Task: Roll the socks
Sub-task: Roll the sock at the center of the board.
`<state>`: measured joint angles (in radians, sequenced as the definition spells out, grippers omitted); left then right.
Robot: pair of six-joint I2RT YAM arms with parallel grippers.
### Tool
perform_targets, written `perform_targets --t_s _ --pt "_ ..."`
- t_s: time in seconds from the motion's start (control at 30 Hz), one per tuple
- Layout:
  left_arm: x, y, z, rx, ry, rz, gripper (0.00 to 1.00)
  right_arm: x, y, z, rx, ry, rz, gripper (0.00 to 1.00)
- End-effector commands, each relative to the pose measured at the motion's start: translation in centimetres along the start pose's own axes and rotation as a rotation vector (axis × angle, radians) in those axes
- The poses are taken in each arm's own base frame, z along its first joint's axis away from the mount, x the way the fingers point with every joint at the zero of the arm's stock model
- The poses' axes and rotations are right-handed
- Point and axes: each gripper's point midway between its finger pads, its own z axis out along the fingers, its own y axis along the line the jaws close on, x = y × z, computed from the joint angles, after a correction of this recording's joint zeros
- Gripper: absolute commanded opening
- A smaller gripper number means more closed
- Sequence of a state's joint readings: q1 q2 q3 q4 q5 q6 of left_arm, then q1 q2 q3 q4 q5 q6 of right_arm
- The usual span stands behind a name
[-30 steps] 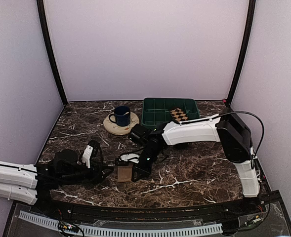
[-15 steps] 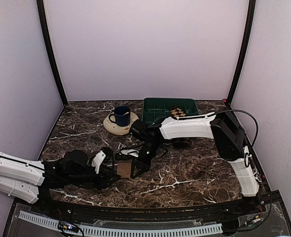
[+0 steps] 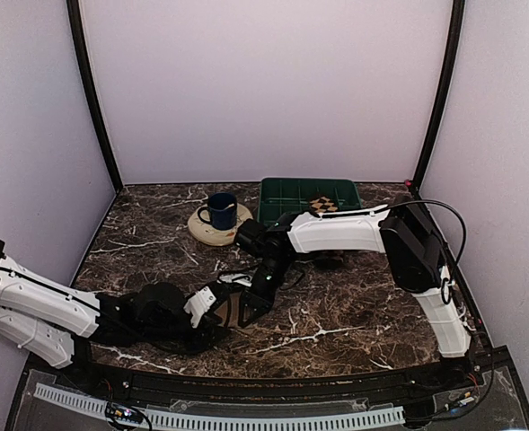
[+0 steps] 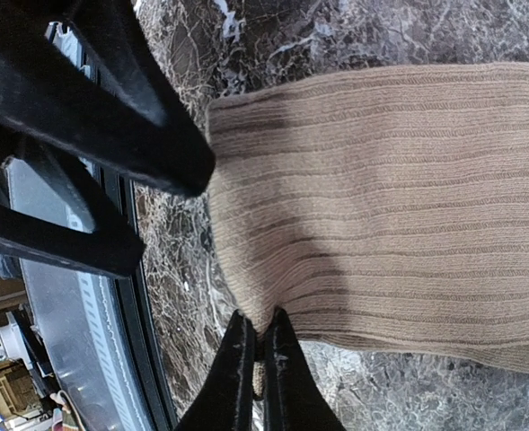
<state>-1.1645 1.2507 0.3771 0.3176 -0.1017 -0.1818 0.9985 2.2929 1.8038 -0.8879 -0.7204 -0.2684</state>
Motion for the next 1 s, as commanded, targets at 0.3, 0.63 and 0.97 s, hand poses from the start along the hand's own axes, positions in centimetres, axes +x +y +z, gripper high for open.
perform_targets --t_s 0.3,0.63,0.97 --pt "-1.5 2.3 0.3 -0.185 -0.044 0.106 0.41 0.0 0.4 -0.1 -0.045 0.003 0.006 0.02" --pt "-1.1 0.2 1.1 -0.067 -0.018 0.132 0.4 0.0 0.3 -0.1 -0.04 0.006 0.005 0.02" --pt "-0.5 -0.3 1.9 -0.043 0.027 0.148 0.38 0.0 0.2 -0.2 -0.041 0.006 0.005 0.02"
